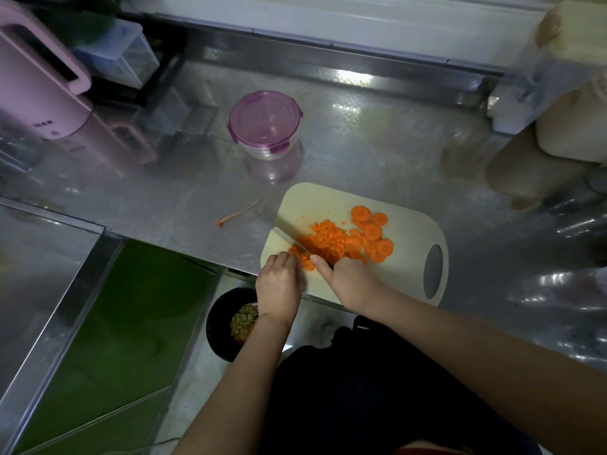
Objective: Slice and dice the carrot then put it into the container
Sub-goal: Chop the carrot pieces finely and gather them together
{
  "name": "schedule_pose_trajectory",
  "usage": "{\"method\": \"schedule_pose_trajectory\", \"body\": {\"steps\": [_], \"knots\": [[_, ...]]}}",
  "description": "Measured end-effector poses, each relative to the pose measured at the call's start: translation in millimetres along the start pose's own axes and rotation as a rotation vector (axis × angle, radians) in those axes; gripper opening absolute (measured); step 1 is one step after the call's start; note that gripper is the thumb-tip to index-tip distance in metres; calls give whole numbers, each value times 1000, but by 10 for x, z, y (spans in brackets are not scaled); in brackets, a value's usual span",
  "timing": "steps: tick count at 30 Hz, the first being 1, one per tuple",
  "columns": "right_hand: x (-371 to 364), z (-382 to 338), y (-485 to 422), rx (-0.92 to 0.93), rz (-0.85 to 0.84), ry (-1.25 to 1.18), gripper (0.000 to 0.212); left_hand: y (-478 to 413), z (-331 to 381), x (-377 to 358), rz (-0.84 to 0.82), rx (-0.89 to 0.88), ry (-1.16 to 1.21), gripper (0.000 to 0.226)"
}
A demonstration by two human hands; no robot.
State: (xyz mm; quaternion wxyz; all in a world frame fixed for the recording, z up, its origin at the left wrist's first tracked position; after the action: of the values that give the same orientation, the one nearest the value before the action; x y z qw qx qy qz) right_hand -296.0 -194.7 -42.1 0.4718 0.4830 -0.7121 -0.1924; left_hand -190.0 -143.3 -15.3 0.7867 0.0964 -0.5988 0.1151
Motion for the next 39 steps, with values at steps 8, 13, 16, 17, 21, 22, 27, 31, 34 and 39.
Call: {"method": "schedule_pose_trajectory", "body": {"steps": [8, 13, 16, 17, 21, 22, 27, 31, 34, 39], "knots": [[-17, -137, -86, 26, 45, 19, 65, 3, -19, -3, 0, -5, 31, 3], [69, -60, -94, 28, 86, -9, 67, 20, -35, 5, 10, 18, 56, 17], [173, 0, -121, 79, 136, -80, 71, 13, -42, -11, -4, 24, 81, 11], [219, 25, -109, 79, 152, -102, 72, 11, -56, -19, -1, 31, 94, 9], [317, 134, -56, 53, 173, -158, 67, 33, -113, -17, 21, 88, 167, 5], [320, 133, -39, 49, 171, -168, 66, 36, -123, -19, 23, 100, 180, 7], [262, 34, 78, 70, 154, -159, 63, 48, -123, 19, 55, 130, 203, 15], [182, 4, 107, 52, 133, -111, 65, 44, -125, 38, 34, 144, 210, 19], [148, -10, 127, 50, 118, -94, 62, 38, -117, 48, 23, 150, 215, 20], [134, -99, 197, 70, 70, -43, 54, 41, -115, 48, 28, 151, 206, 19]]}}
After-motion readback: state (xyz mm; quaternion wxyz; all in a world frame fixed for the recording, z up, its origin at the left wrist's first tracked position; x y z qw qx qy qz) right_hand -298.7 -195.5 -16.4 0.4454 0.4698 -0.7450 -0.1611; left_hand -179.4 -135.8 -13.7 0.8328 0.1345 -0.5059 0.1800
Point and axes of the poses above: each hand's wrist, its own y-axis away from the middle knuckle, its own x-axis out of the back of the hand, z = x × y, the point moved 10 cm from there along -y, towards the middle knuckle, and after that the axes turned 14 degrees about -z, right-handed, at the moved point
